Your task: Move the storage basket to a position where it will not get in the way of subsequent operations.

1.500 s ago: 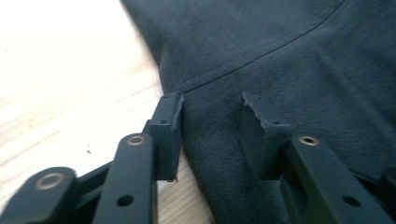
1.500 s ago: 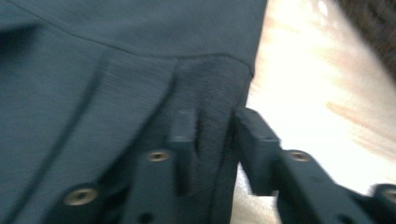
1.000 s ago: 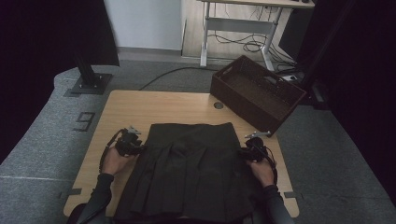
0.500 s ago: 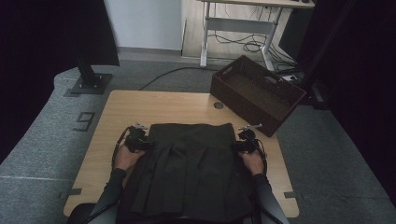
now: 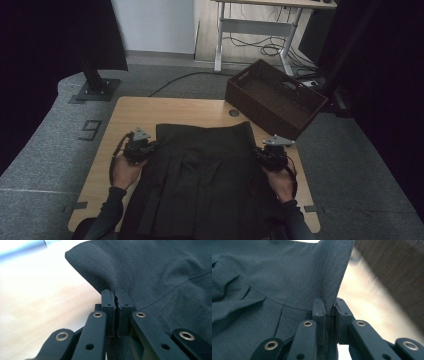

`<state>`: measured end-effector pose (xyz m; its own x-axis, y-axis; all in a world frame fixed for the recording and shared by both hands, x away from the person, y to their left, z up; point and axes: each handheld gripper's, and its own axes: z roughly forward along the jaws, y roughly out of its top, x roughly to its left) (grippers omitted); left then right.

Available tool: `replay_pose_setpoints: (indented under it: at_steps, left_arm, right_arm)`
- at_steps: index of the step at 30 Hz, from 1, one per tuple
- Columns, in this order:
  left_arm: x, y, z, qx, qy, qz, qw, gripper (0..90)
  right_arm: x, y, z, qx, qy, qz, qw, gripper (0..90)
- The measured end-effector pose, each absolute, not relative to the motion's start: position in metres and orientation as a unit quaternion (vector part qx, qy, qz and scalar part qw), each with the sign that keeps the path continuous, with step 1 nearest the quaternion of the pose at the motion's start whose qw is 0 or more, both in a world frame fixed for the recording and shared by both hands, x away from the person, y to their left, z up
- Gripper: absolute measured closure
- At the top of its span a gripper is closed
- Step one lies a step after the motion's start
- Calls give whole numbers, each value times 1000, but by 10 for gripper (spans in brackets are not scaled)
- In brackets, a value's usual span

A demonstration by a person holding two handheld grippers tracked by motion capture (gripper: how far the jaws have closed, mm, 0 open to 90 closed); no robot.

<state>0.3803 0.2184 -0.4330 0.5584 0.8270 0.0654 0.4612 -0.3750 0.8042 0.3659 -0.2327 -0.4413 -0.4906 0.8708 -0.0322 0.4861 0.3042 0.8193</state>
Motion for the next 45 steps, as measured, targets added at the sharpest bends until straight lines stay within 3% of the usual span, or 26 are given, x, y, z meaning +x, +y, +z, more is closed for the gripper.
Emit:
replay_pose_setpoints:
  at_steps: [5,8,9,10,11,12,16,26,37,42,45]
  left_arm:
    - [344,234,-326,750,361,309,460,864]
    - [359,235,-299,740,359,332,462,859]
    - [379,234,-302,747,383,324,437,827]
    - [402,232,-312,741,421,348,390,764]
    - [416,232,-324,746,435,348,365,641]
    - [422,233,-332,748,442,336,363,571]
    - [423,231,-385,771,441,292,356,459]
    - [418,218,-465,807,442,224,322,391]
    - [418,210,-520,825,450,206,274,381]
    - [417,208,-534,824,452,211,268,394]
    - [418,211,-535,819,457,221,268,402]
  right_arm:
    - [340,-237,-365,407,732,447,314,807]
    - [357,-240,-330,410,713,466,325,803]
    - [368,-240,-328,418,718,460,313,786]
    - [387,-240,-330,436,728,448,284,736]
    - [409,-239,-338,461,736,418,267,638]
    - [421,-238,-347,477,737,387,281,552]
    - [433,-241,-385,490,749,366,255,475]
    - [410,-226,-442,460,795,354,175,632]
    - [391,-203,-516,450,816,351,96,671]
    - [387,-196,-530,443,825,335,101,742]
    - [384,-195,-532,437,832,318,128,863]
